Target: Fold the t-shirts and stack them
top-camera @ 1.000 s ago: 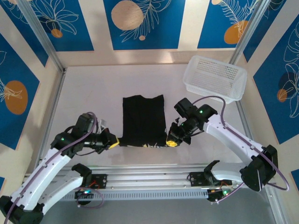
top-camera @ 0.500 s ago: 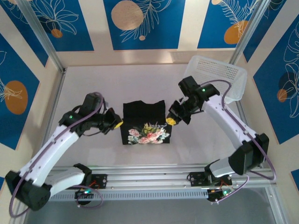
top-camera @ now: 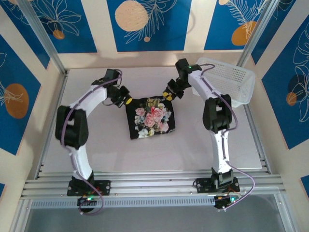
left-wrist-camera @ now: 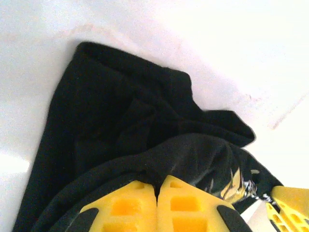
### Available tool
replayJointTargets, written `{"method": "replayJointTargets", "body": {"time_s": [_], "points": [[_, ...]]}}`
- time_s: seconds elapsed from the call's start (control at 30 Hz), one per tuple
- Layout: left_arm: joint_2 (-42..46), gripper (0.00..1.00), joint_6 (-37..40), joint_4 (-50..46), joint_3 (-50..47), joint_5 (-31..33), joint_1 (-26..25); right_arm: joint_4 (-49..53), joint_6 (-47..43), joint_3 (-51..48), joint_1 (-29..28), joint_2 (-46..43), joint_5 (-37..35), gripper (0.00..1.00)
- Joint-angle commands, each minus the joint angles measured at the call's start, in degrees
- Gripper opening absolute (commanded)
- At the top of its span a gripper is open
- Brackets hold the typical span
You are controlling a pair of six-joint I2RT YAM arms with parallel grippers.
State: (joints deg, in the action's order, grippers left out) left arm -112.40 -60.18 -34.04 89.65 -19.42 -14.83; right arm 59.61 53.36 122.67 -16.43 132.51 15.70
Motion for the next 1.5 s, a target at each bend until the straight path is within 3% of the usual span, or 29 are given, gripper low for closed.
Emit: {"method": "replayJointTargets", "body": {"time_s": [0.0, 0.07, 0.13, 0.23, 0.43, 0.53, 0.7, 0.97, 1.13, 1.2, 1.33, 1.4, 1.47], "points": [[-2.5, 0.3, 4.7, -1.2, 5.5, 1.4, 1.4, 4.6, -4.4, 11.2, 0.7, 5.0, -0.7, 0.45], [-0.5, 0.49, 6.1, -1.1, 6.0, 3.9, 1.5, 7.3, -5.1, 13.7, 1.0, 5.5, -2.6, 0.54], [3.0, 0.51, 7.6, -2.5, 5.4, 6.4, 1.3, 6.6, -6.6, 10.9, 0.8, 1.7, -4.2, 0.57], [11.6, 0.5, 7.0, -3.8, -0.9, 9.1, 0.5, 1.3, -8.6, -1.7, 0.3, -9.6, -8.0, 0.6], [28.8, 0.51, -3.6, 1.7, -25.3, 4.8, -3.7, -6.1, -9.7, -29.3, 0.8, -29.9, -9.1, 0.59], [33.2, 0.58, -8.2, 7.5, -34.5, 2.5, -4.5, -11.4, -9.3, -42.0, 0.4, -38.5, -6.2, 0.59], [26.7, 0.65, -4.4, 13.3, -33.5, 2.1, -4.3, -16.4, -9.1, -54.0, -1.0, -48.7, -4.0, 0.59], [11.4, 0.64, 0.8, 19.0, -27.3, 2.3, -3.9, -15.5, -8.9, -56.3, -1.5, -51.6, -2.5, 0.58], [4.9, 0.52, 3.4, 16.6, -22.5, 4.0, -3.9, -15.2, -7.7, -57.7, -1.7, -53.1, -2.3, 0.58], [3.0, 0.41, 3.7, 15.8, -20.9, 5.6, -3.6, -15.2, -7.3, -58.6, -1.8, -54.0, -2.3, 0.58], [0.7, 0.08, 2.5, 13.7, -18.2, 9.3, -2.0, -15.0, -6.5, -60.0, -2.0, -55.4, -2.6, 0.57], [-0.4, 0.01, 2.6, 11.4, -16.0, 11.7, -0.5, -14.7, -6.3, -60.2, -2.0, -55.9, -2.6, 0.57], [-1.8, 0.0, 3.4, 9.5, -13.7, 12.8, 1.5, -14.4, -6.2, -60.2, -1.9, -56.3, -2.8, 0.57]]}}
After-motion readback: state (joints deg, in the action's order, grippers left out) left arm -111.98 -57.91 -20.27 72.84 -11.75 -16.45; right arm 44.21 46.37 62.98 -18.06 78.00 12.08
